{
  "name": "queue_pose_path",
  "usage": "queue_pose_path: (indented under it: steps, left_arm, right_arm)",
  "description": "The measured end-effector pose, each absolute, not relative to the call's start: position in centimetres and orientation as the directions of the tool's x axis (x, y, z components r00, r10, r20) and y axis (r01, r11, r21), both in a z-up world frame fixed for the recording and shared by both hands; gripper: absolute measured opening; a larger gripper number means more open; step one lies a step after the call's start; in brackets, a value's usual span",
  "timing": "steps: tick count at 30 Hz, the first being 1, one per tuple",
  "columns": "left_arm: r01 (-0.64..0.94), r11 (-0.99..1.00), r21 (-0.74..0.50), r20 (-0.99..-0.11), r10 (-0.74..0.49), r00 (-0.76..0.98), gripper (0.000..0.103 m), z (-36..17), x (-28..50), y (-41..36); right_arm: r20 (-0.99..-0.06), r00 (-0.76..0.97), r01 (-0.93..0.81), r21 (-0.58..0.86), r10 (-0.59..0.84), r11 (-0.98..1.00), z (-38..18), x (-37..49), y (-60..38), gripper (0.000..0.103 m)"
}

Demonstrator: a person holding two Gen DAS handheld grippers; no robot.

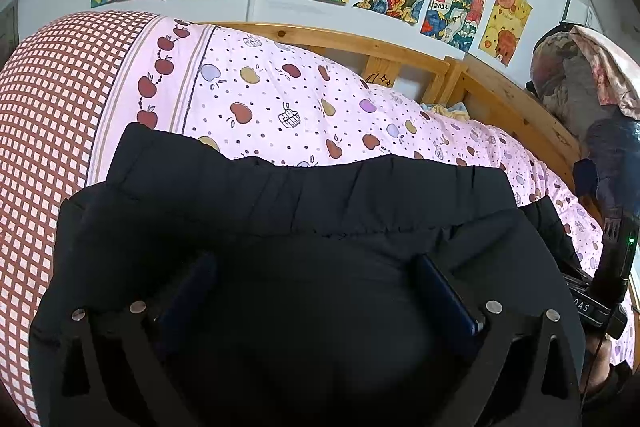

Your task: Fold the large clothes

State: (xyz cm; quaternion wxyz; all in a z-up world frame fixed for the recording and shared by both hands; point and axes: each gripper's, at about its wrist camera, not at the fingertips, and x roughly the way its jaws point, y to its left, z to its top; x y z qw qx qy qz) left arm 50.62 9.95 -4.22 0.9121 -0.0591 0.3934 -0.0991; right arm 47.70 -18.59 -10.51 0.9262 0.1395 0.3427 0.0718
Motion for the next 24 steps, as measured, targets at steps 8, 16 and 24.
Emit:
queue_pose_path:
  steps: [8,16,24]
  left_arm:
    - [0.138,0.973,-0.185,-0.704,-0.230,0.672,0.102,-4.2,50.6,10.0]
    - [0.151,0.972,-0.180,-0.698,-0.235,0.676,0.102,-4.5,50.1,9.9]
    - [0.169,0.970,-0.176,-0.672,-0.244,0.700,0.102,-4.2,48.7,10.2]
  right_arm:
    - [-0.606,0.760,-0.041,0.317,0.235,0.948,-10.7,47.5,-18.8,0.079]
    - [-0.587,0.772,-0.049,0.330,0.246,0.943,-10.6,47.0,-18.9,0.079]
    - [-0.555,0.792,-0.057,0.345,0.253,0.937,-10.2,45.9,-19.2,0.079]
